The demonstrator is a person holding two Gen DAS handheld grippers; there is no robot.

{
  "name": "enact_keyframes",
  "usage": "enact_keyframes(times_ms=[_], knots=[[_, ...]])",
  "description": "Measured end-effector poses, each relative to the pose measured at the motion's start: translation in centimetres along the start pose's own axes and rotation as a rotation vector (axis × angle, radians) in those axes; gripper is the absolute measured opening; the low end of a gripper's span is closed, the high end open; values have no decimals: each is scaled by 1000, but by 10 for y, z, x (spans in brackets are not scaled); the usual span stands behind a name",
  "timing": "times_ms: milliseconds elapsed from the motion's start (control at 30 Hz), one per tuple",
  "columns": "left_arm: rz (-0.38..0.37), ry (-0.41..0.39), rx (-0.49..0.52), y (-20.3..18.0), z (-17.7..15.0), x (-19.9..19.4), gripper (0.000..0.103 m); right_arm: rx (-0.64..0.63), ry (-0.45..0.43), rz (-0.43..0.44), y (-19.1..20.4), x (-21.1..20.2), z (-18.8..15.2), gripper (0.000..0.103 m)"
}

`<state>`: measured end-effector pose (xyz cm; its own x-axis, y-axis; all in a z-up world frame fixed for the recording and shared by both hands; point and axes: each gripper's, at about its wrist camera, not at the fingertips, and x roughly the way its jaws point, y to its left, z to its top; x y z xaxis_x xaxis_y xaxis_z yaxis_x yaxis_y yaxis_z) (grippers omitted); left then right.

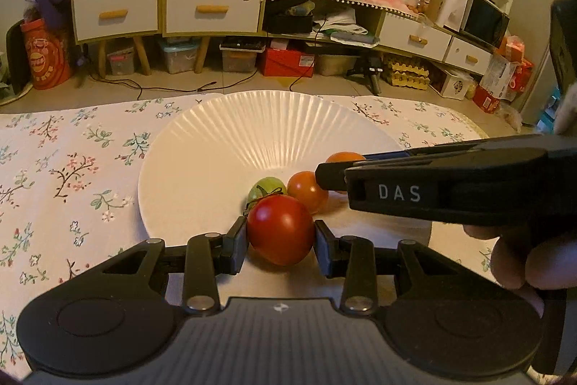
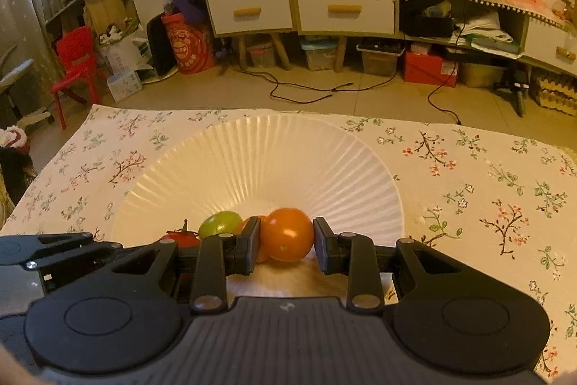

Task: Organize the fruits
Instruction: 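Carry the red tomato and orange tomato in both grippers over the white plate, then open the left gripper onto the plate while the right gripper releases its orange tomato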

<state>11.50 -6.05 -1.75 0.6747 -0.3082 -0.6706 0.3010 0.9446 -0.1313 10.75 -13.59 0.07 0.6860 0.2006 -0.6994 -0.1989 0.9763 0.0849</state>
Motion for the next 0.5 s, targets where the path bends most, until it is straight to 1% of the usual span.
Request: enact_keyframes(times_ms=[200,267,333,400,433,500], knots=[[4,-18,-3,0,1,0,35,-33,3,-26,4,-1,2,29],[1,-22,-2,2,1,-2,40,-36,1,-26,4,-1,2,30],[2,-28,3,2,2,-6,48,-30,-6,-20,4,-3,3,30],[1,-38,10,3,2,-9,52,-23,-13,-15,4,-6,4,41],[1,-41,14,3,3,-11,54,-20,-18,-15,4,-8,5,44],[2,-45,21,4,3,-15,58,-14,-27,-13,5,-12,5,54]])
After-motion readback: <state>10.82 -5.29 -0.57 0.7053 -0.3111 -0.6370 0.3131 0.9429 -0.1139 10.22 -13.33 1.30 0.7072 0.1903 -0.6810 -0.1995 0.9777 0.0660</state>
